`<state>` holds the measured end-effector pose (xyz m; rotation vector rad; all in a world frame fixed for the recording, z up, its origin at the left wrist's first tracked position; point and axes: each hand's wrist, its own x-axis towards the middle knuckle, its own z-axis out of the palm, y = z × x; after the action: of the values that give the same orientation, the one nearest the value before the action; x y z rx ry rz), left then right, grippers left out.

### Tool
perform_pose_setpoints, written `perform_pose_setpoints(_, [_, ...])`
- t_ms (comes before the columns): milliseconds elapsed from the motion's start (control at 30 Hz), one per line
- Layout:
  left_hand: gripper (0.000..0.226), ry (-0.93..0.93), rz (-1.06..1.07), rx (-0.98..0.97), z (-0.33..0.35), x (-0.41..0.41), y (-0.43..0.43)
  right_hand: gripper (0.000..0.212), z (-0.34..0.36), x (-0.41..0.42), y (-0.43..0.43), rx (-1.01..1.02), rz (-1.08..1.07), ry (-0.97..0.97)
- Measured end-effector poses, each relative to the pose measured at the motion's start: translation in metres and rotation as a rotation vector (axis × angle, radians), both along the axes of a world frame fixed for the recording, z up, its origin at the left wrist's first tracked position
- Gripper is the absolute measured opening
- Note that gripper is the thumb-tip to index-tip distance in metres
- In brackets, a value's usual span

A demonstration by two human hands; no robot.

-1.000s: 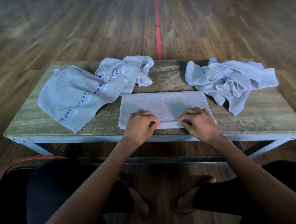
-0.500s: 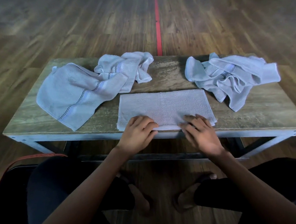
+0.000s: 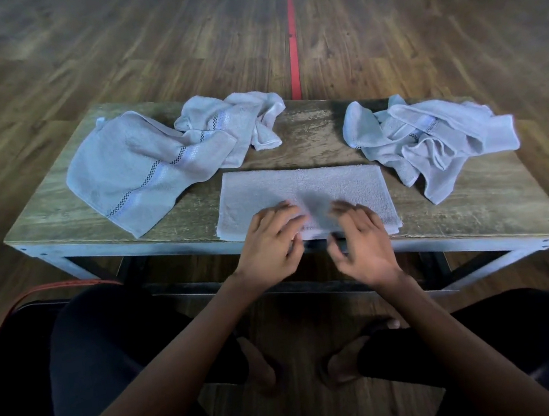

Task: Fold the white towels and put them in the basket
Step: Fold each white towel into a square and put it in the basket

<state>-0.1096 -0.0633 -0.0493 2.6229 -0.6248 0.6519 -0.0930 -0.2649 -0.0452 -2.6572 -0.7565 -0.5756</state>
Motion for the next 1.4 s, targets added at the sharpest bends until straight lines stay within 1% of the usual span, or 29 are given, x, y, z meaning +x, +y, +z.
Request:
perform_pose_setpoints(67, [0.045, 0.104, 0.026, 0.122, 0.001, 0.002, -0.006, 0.054, -0.001, 0.003, 0.009, -0.096, 0.032, 0.061])
perform_pose_setpoints(133, [0.051, 0.182, 0.021, 0.232, -0.004, -0.002, -0.005, 0.055, -0.009, 0.001, 0.011, -0.216, 0.07, 0.072])
perform_pose_setpoints(300, [0.054, 0.176, -0.011, 0.39, -0.017, -0.021, 0.011, 0.063, -0.025, -0.021, -0.006, -0.49, 0.077, 0.069])
perform_pose_setpoints(400, [0.06, 0.195, 0.017, 0.443, -0.016, -0.025, 0.021, 0.067, -0.02, -0.023, -0.016, -0.55, 0.062, 0.074])
perform_pose_setpoints(533, [0.063, 0.251, 0.127, 0.426, -0.01, -0.028, 0.039, 0.072, -0.013, -0.024, -0.033, -0.513, -0.016, 0.144])
perform_pose_setpoints(700, [0.068, 0.32, 0.205, 0.469, -0.004, -0.032, 0.063, 0.084, -0.007, -0.024, -0.051, -0.504, -0.147, 0.248])
perform_pose_setpoints(800, [0.073, 0.362, 0.286, 0.415, 0.001, -0.034, 0.077, 0.096, 0.0, -0.026, -0.058, -0.419, -0.277, 0.312])
perform_pose_setpoints(867, [0.075, 0.378, 0.338, 0.334, 0.009, -0.031, 0.08, 0.104, 0.007, -0.021, -0.057, -0.353, -0.339, 0.337])
perform_pose_setpoints(900, [0.076, 0.377, 0.352, 0.286, 0.014, -0.026, 0.077, 0.103, 0.013, -0.015, -0.051, -0.317, -0.357, 0.329])
perform_pose_setpoints(967, [0.076, 0.375, 0.354, 0.227, 0.025, -0.007, 0.063, 0.095, 0.023, 0.003, -0.033, -0.252, -0.363, 0.297])
perform_pose_setpoints(1033, [0.07, 0.416, 0.337, 0.242, 0.03, 0.02, 0.041, 0.088, 0.03, 0.025, -0.008, -0.233, -0.312, 0.296])
perform_pose_setpoints(1133, [0.062, 0.487, 0.295, 0.232, 0.024, 0.049, 0.011, 0.083, 0.032, 0.055, 0.028, -0.25, -0.174, 0.391])
perform_pose_setpoints(1167, [0.063, 0.494, 0.279, 0.248, 0.019, 0.052, 0.007, 0.078, 0.029, 0.061, 0.035, -0.279, -0.135, 0.427])
perform_pose_setpoints(1233, [0.075, 0.466, 0.269, 0.271, 0.009, 0.051, 0.01, 0.069, 0.018, 0.067, 0.037, -0.325, -0.109, 0.507])
perform_pose_setpoints(1300, [0.083, 0.429, 0.291, 0.247, 0.004, 0.05, 0.021, 0.073, 0.01, 0.068, 0.025, -0.299, -0.15, 0.516])
perform_pose_setpoints(1400, [0.082, 0.41, 0.339, 0.232, 0.001, 0.048, 0.038, 0.088, 0.009, 0.069, 0.0, -0.269, -0.217, 0.483])
